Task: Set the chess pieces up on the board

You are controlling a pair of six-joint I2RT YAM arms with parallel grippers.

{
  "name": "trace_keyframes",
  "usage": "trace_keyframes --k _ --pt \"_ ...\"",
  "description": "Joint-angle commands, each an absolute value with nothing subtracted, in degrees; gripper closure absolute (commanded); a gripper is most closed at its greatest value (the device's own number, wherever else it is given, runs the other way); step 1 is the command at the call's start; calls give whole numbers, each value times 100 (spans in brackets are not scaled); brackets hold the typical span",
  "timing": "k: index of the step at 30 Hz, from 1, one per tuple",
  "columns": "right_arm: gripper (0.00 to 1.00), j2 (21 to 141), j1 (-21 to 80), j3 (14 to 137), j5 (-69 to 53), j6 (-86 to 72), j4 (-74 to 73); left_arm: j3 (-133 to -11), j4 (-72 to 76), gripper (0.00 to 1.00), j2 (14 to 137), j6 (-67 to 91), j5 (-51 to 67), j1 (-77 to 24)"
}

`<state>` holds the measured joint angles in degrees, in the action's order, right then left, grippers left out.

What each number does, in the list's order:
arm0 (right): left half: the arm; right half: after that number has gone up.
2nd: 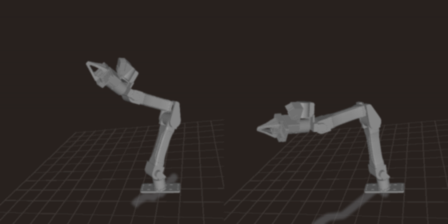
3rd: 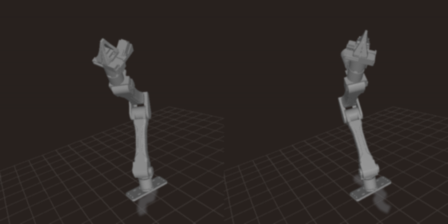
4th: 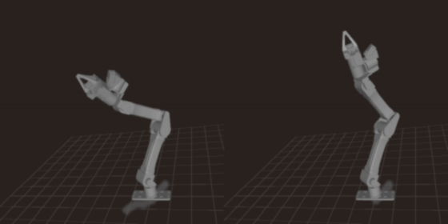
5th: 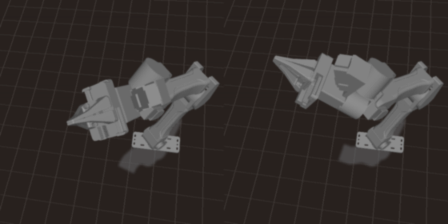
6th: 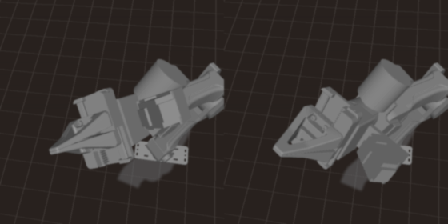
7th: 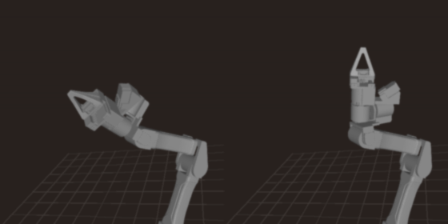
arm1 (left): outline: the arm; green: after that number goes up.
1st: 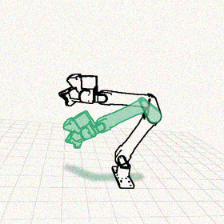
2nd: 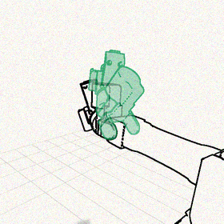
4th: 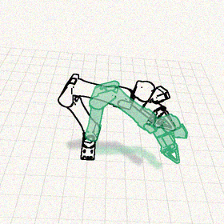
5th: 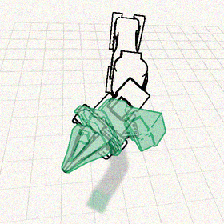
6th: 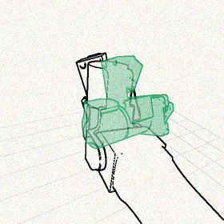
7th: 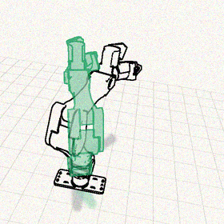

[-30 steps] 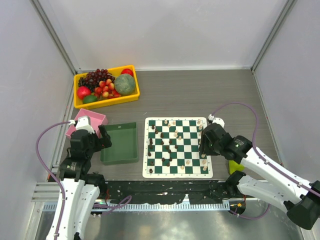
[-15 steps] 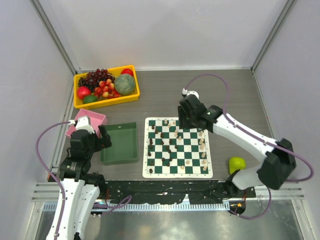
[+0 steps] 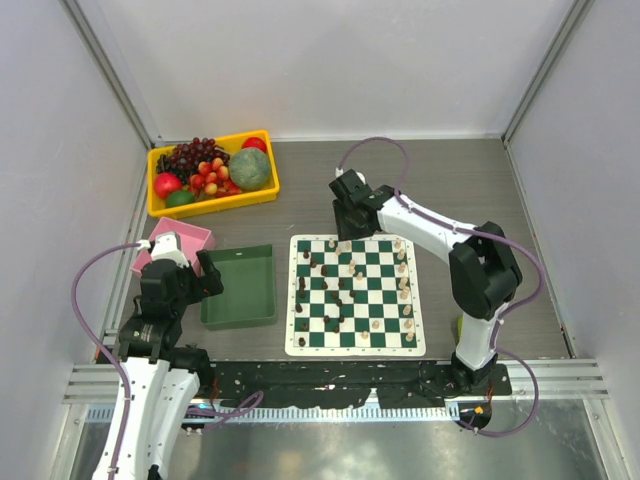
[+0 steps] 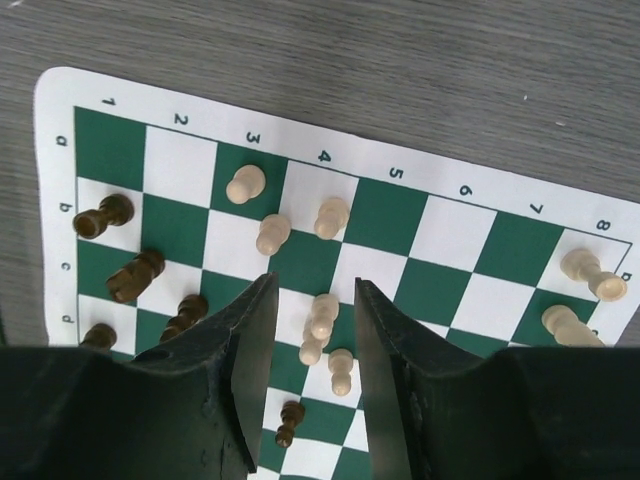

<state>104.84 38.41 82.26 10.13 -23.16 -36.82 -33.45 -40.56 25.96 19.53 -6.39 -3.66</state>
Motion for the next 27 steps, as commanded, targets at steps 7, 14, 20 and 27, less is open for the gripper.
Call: trace_keyframes --k 7,14,20,27 --pt "60 10986 3744 8587 949 -2162 -3507 -3401 -3858 1 2496 1995 -642 -352" --pt "62 11250 3674 8745 967 -2109 -3472 -3401 -3858 1 2496 1995 -642 -360" --pt "64 11469 3665 8868 1019 -2066 -3507 -3401 -3858 1 2496 1995 -633 -352" --pt "65 11558 3656 8956 993 -2013 -3568 -3393 -3858 1 2496 1995 -650 -352"
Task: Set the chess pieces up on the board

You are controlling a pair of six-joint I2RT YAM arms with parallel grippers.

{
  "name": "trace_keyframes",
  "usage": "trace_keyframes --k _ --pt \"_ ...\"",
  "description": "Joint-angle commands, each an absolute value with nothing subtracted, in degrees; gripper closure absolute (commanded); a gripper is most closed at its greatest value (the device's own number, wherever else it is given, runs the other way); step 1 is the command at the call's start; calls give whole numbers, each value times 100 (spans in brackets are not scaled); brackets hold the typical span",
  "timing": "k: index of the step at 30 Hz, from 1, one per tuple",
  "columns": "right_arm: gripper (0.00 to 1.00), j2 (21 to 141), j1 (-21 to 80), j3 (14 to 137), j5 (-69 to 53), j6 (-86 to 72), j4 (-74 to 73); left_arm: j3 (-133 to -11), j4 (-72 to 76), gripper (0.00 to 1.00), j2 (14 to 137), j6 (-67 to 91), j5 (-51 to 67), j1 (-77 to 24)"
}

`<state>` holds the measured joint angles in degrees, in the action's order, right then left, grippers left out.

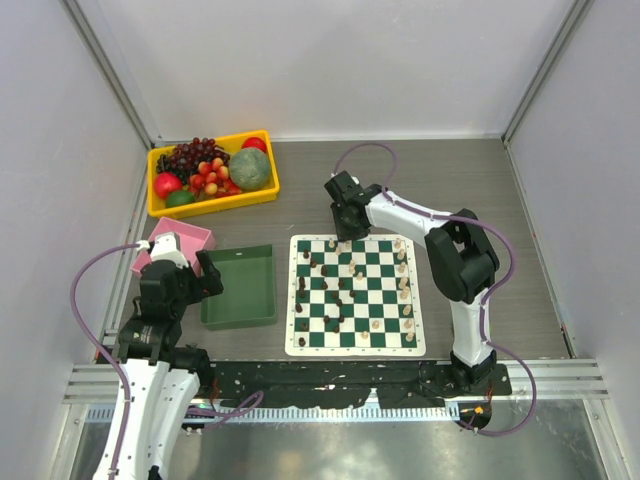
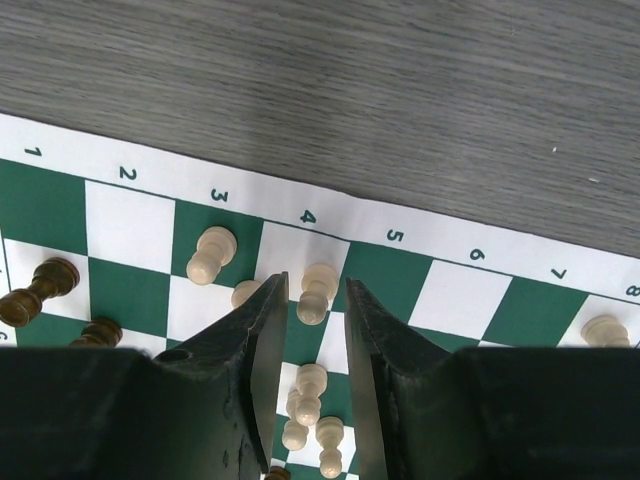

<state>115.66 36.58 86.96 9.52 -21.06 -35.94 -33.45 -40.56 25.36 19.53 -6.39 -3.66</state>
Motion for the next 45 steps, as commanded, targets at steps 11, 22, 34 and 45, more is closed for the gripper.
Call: trace_keyframes --k 11,22,34,45 --pt "66 11619 3656 8947 897 -2021 -3604 -3454 -3885 1 2593 1969 -537 -352" --pt "68 11593 3656 8982 958 -2013 -3683 -3586 -4025 1 2830 1925 -440 -352" --pt "70 11654 3656 9035 905 -1934 -3762 -3560 -3981 1 2821 1934 -413 -352" --pt "70 11689 3656 9035 870 -1907 -3797 -3568 -3990 1 2830 1934 -413 -360"
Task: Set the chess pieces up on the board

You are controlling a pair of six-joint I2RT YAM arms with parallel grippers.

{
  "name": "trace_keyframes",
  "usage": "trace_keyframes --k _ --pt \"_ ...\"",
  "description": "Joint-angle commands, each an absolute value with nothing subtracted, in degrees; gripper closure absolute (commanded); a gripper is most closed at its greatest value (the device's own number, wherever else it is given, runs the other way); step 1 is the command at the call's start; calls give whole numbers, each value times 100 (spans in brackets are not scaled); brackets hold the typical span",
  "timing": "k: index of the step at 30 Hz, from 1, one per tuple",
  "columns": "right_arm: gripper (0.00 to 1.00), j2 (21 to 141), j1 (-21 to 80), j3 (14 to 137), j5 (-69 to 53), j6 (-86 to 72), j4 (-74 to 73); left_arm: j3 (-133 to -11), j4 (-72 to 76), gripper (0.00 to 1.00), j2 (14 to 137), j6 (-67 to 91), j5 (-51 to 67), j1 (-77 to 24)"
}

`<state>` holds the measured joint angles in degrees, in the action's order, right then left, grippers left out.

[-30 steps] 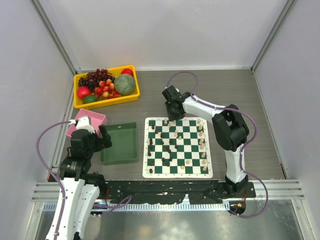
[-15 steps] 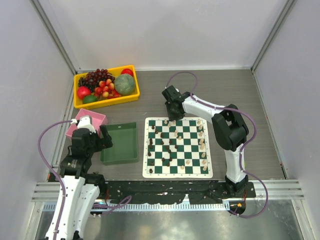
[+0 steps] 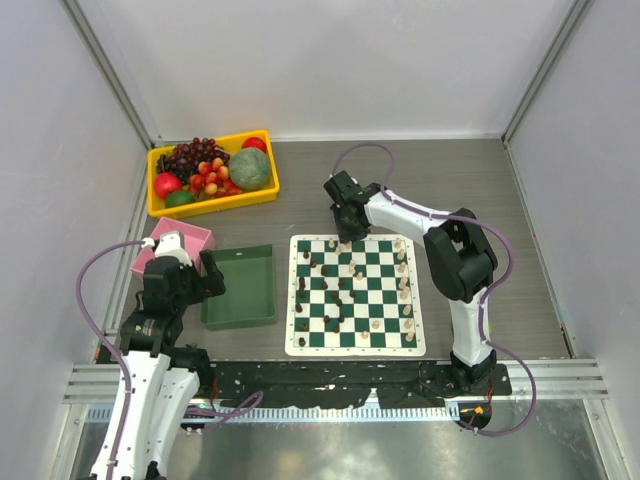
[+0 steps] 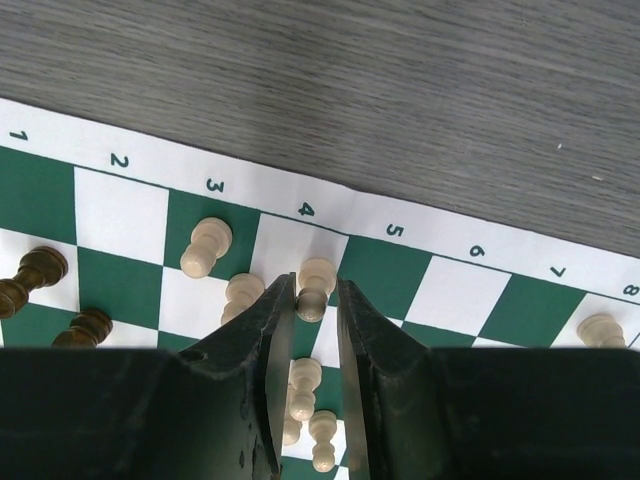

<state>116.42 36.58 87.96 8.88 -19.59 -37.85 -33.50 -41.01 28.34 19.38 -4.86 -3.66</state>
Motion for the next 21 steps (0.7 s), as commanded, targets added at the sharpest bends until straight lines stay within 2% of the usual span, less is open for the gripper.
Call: trace_keyframes --k 1,11,15,21 --pt "71 11689 3656 9053 870 -1907 -3797 -3560 -3990 1 2821 1934 -413 -352" --pt "73 11751 3656 9105 808 -1907 -3806 -3560 -3990 1 2821 1934 -404 -360" --pt "80 11690 3656 9105 870 -1881 -3806 -3551 -3990 1 2813 1925 -404 -360" --pt "83 11268 3630 8921 1089 -1872 -3815 -3551 -3982 1 2812 1934 -413 -352"
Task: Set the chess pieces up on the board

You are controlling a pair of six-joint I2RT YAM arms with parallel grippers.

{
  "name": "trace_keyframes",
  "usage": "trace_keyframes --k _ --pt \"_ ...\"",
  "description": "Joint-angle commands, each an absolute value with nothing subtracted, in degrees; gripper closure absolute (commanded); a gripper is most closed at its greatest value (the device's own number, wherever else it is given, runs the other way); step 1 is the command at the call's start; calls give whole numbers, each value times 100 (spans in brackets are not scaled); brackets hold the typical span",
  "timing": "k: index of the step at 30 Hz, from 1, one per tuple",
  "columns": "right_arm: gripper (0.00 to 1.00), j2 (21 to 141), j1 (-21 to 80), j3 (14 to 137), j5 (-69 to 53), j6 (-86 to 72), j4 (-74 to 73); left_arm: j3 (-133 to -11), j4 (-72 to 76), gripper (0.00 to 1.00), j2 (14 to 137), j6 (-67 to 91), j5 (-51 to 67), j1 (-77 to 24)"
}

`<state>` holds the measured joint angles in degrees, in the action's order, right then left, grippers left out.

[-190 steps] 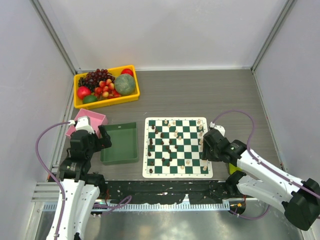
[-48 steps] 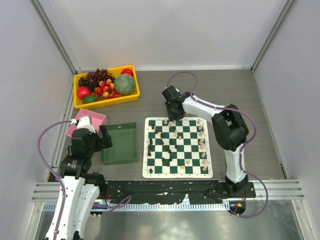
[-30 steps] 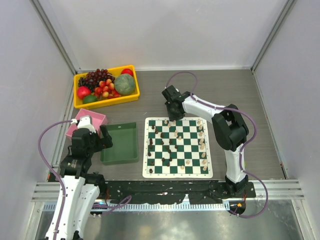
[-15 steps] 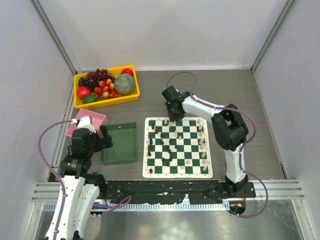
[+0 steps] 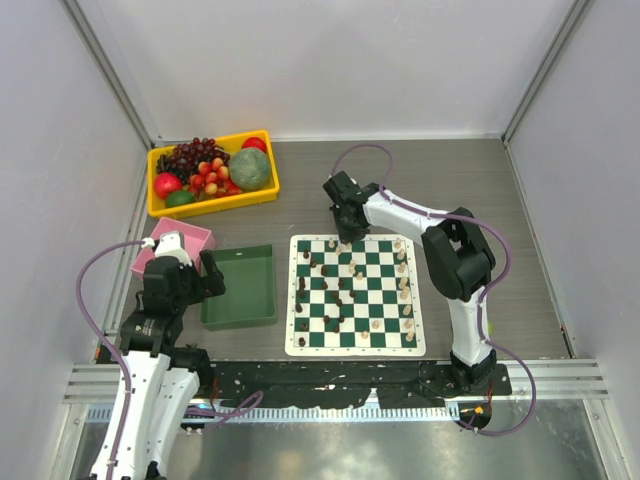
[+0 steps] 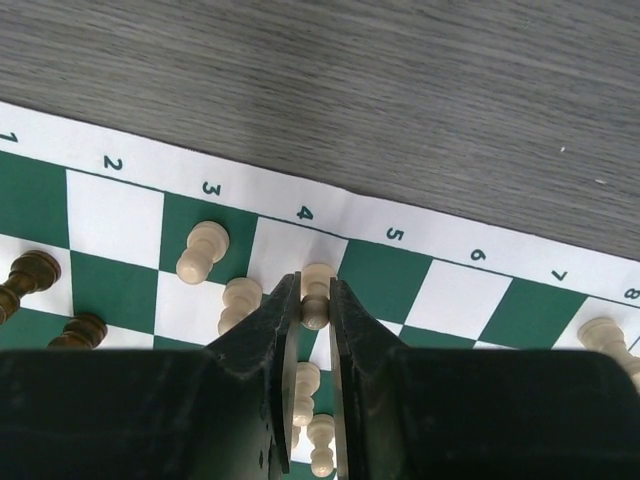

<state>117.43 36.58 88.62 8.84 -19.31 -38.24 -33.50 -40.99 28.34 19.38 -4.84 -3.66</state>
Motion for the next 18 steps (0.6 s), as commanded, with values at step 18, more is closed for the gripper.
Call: trace_keyframes --k 18 --pt "83 10274 2637 7523 896 -1855 -3331 -3551 -3973 1 2821 1934 -378 -352"
